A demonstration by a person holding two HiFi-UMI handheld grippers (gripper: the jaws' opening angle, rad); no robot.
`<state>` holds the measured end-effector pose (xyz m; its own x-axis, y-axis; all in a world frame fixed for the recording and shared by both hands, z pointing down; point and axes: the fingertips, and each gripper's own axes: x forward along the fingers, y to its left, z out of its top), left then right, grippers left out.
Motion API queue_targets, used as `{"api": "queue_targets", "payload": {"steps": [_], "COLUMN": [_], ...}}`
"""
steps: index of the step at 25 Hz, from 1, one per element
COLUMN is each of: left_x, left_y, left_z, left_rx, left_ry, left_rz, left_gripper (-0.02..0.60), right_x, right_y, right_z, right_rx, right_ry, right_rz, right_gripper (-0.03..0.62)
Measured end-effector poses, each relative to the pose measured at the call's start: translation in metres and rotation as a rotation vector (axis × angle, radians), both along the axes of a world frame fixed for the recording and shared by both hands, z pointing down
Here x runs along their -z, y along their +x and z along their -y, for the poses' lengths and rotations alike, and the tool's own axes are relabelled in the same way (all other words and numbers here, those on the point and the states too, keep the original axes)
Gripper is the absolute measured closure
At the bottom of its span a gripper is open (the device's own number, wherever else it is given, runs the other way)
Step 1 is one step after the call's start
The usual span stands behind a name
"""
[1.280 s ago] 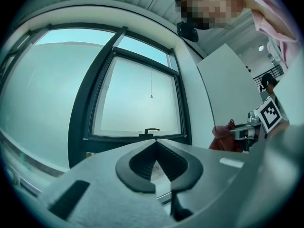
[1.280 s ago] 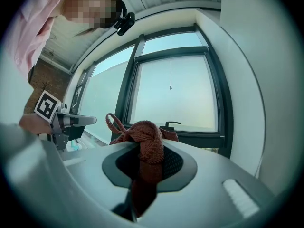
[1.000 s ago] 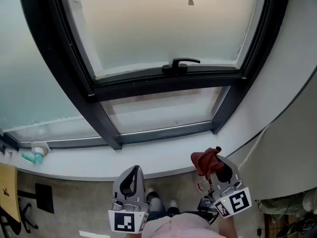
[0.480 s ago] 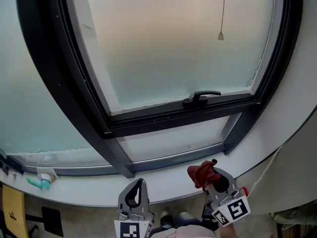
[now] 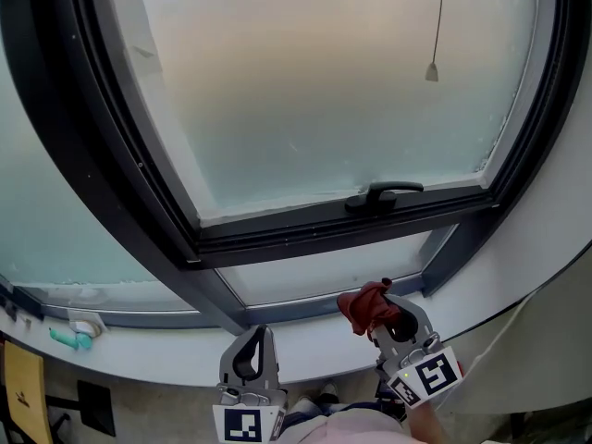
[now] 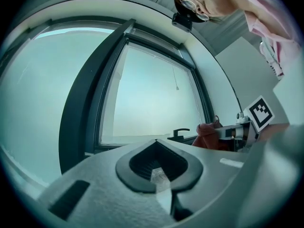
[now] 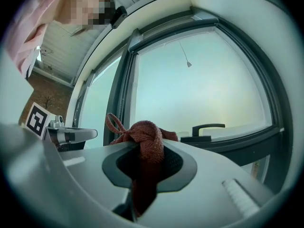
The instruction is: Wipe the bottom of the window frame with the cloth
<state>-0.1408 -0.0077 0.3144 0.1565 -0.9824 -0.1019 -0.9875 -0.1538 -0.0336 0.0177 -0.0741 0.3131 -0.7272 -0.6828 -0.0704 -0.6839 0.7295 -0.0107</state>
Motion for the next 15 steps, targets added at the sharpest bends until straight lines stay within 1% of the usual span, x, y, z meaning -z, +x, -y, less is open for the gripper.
{"api": "queue_targets", "payload": {"steps": [3,8,11,13,15], "left_x": [-0.001,0.005,0.013,0.018,0.022], "left_y": [-0.001,-0.015,-0.023,-0.028,-0.032], "left_z": [0.01,0.021,0.029,0.04,0.052], "left_rx": [0.004,0.013,0.008,0.007,-0.012], "left_ry": [-0.005,0.001,0.031,0.055,0.075], "left_rz": [-0.015,-0.007,0.006,0.034,0.044], "left_gripper": [0.58,0.58,0.58,0.58,0.58], "right_x": [0.001,0.004,0.01,0.018,0.027], "right_y": [-0.008,-0.025,-0.043,-0.058,-0.074], "right_z": [0.014,0.022,0.029,0.035,0.039], "right_rx": [0.014,0.014,0.006,-0.004,-0.009], "right_ry": [-0.011,0.018,0.038,0.059,0.091], "right_rz": [-0.01,-0.026,-0.011,0.005,0.009], "right_gripper": [0.534,0.536,0.532,0.53,0.53]}}
